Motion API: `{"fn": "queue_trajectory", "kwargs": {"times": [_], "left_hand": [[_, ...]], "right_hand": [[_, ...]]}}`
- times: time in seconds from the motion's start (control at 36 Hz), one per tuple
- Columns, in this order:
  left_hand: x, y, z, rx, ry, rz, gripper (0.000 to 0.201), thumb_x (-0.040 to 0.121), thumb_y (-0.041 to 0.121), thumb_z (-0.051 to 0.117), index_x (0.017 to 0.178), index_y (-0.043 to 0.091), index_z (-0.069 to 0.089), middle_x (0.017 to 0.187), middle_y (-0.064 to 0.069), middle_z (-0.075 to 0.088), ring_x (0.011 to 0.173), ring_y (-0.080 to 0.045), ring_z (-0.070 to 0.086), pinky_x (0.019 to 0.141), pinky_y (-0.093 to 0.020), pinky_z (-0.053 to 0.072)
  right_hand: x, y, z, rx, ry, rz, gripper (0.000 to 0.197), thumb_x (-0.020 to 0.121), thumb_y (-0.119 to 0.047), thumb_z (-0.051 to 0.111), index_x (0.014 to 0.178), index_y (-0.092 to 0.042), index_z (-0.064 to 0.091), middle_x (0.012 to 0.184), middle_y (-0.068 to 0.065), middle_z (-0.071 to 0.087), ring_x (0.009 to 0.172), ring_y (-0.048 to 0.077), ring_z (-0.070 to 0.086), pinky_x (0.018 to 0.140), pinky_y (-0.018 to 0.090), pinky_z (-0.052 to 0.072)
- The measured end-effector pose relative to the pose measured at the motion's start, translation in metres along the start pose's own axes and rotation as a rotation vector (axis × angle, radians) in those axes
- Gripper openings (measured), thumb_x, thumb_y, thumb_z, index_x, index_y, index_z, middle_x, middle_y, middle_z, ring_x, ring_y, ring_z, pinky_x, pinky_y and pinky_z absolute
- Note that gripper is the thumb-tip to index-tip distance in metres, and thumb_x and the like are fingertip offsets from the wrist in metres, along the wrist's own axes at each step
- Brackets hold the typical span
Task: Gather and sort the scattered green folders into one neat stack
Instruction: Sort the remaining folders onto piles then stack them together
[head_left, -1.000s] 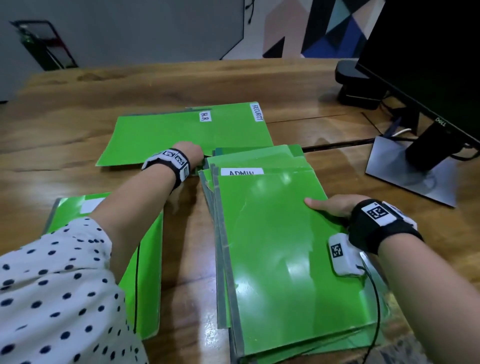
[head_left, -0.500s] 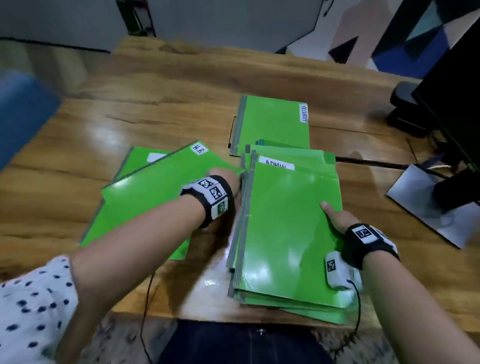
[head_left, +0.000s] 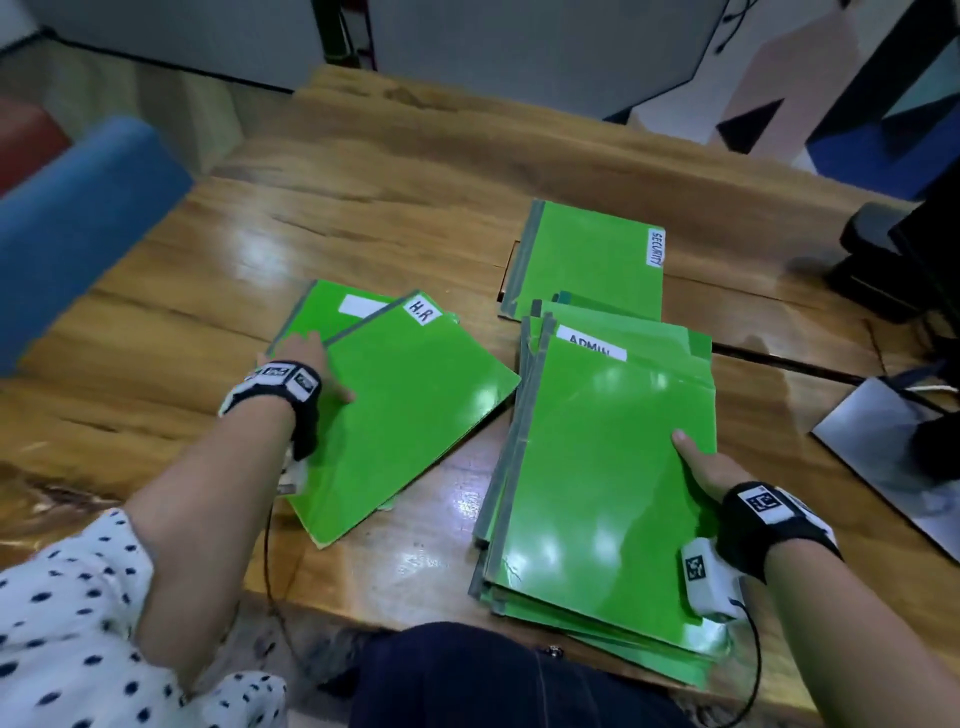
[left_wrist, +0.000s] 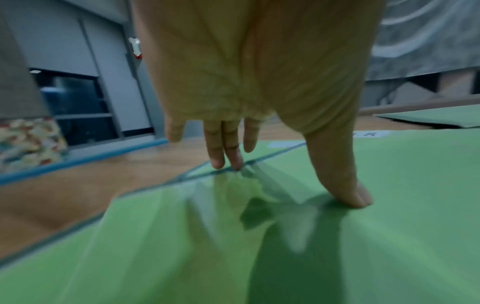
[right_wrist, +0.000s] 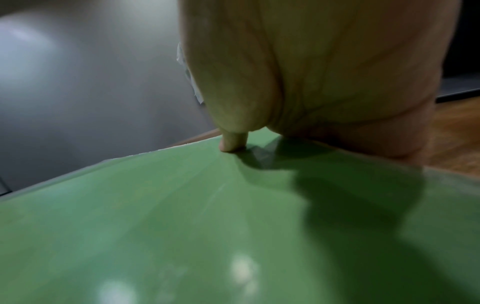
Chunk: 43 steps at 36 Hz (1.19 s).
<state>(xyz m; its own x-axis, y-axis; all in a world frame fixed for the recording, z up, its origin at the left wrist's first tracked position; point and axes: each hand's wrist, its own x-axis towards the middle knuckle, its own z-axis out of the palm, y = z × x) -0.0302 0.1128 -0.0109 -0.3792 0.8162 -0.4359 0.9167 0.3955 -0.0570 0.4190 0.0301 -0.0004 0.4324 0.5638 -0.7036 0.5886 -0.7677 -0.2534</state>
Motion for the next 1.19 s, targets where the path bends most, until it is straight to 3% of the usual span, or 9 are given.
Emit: {"fn": "queue_trajectory", "kwargs": {"times": [0.11, 0.28, 0.39, 0.5, 0.64, 0.78, 0.92, 1.03, 1.19], "left_hand": [[-0.001, -0.017, 0.019, -0.171, -0.021, -0.081, 0.102, 0.055, 0.059, 0.081, 0.131, 0.005, 0.038, 0.127, -0.02, 0.053, 0.12, -0.036, 0.05, 0.096, -0.046, 0.045], [-0.01, -0.025, 0.02, -0.168, 0.03, -0.08, 0.112, 0.049, 0.059, 0.084, 0.135, 0.006, 0.036, 0.142, -0.018, 0.032, 0.133, -0.034, 0.029, 0.104, -0.049, 0.037], [-0.015, -0.033, 0.021, -0.079, -0.032, -0.08, 0.116, 0.038, 0.067, 0.083, 0.129, 0.01, 0.037, 0.132, -0.016, 0.044, 0.126, -0.033, 0.039, 0.1, -0.048, 0.04], [-0.023, -0.047, 0.021, -0.126, -0.184, -0.096, 0.103, 0.047, 0.07, 0.077, 0.123, 0.005, 0.052, 0.11, -0.013, 0.061, 0.096, -0.028, 0.059, 0.076, -0.034, 0.049], [-0.033, -0.069, 0.025, -0.224, 0.014, -0.226, 0.095, 0.058, 0.068, 0.074, 0.135, 0.016, 0.05, 0.136, -0.017, 0.038, 0.126, -0.035, 0.034, 0.102, -0.042, 0.036], [-0.043, -0.076, 0.028, -0.345, -0.007, -0.327, 0.102, 0.053, 0.065, 0.079, 0.129, 0.003, 0.053, 0.136, -0.021, 0.038, 0.121, -0.039, 0.045, 0.096, -0.045, 0.045], [-0.055, -0.061, 0.014, -0.501, 0.016, -0.269, 0.072, 0.059, 0.05, 0.084, 0.103, -0.003, 0.063, 0.096, -0.019, 0.064, 0.08, -0.031, 0.057, 0.069, -0.037, 0.052], [-0.066, -0.034, -0.026, -0.474, 0.102, -0.099, 0.059, 0.064, 0.04, 0.084, 0.1, 0.0, 0.061, 0.092, -0.018, 0.066, 0.075, -0.029, 0.056, 0.064, -0.034, 0.046], [-0.111, 0.028, -0.103, -0.157, 0.445, 0.178, 0.052, 0.07, 0.043, 0.078, 0.104, 0.009, 0.057, 0.095, -0.014, 0.064, 0.091, -0.032, 0.063, 0.071, -0.037, 0.047]], "right_hand": [[0.0, -0.001, -0.001, 0.0, -0.001, 0.001, 0.085, 0.093, -0.064, 0.024, 0.143, 0.005, 0.031, 0.149, 0.024, 0.032, 0.131, 0.038, 0.04, 0.107, 0.045, 0.032], [0.001, 0.0, 0.001, 0.017, 0.024, 0.007, 0.084, 0.093, -0.063, 0.026, 0.141, 0.006, 0.033, 0.148, 0.024, 0.033, 0.129, 0.037, 0.043, 0.103, 0.043, 0.035], [0.005, 0.002, 0.004, 0.014, 0.058, 0.006, 0.082, 0.095, -0.06, 0.025, 0.14, 0.008, 0.034, 0.148, 0.025, 0.034, 0.129, 0.037, 0.042, 0.102, 0.04, 0.036], [0.005, 0.002, 0.005, 0.016, 0.078, 0.011, 0.082, 0.096, -0.059, 0.026, 0.14, 0.009, 0.033, 0.148, 0.026, 0.033, 0.129, 0.038, 0.042, 0.101, 0.04, 0.036], [0.005, 0.002, 0.005, -0.011, 0.069, 0.012, 0.084, 0.094, -0.061, 0.026, 0.14, 0.009, 0.034, 0.148, 0.026, 0.034, 0.129, 0.038, 0.042, 0.102, 0.04, 0.037], [0.007, 0.002, 0.007, -0.016, 0.057, 0.016, 0.086, 0.093, -0.064, 0.024, 0.14, 0.007, 0.034, 0.147, 0.025, 0.034, 0.129, 0.037, 0.043, 0.101, 0.041, 0.037], [0.012, 0.002, 0.008, -0.016, 0.061, 0.016, 0.087, 0.092, -0.066, 0.025, 0.139, 0.006, 0.036, 0.147, 0.024, 0.036, 0.127, 0.038, 0.045, 0.1, 0.042, 0.038], [0.011, 0.002, 0.008, -0.029, 0.072, 0.008, 0.088, 0.092, -0.066, 0.024, 0.139, 0.007, 0.036, 0.146, 0.025, 0.037, 0.128, 0.037, 0.045, 0.101, 0.041, 0.038], [0.014, 0.003, 0.009, -0.028, 0.062, -0.004, 0.089, 0.09, -0.067, 0.025, 0.139, 0.006, 0.038, 0.145, 0.024, 0.039, 0.126, 0.036, 0.047, 0.098, 0.04, 0.041]]}}
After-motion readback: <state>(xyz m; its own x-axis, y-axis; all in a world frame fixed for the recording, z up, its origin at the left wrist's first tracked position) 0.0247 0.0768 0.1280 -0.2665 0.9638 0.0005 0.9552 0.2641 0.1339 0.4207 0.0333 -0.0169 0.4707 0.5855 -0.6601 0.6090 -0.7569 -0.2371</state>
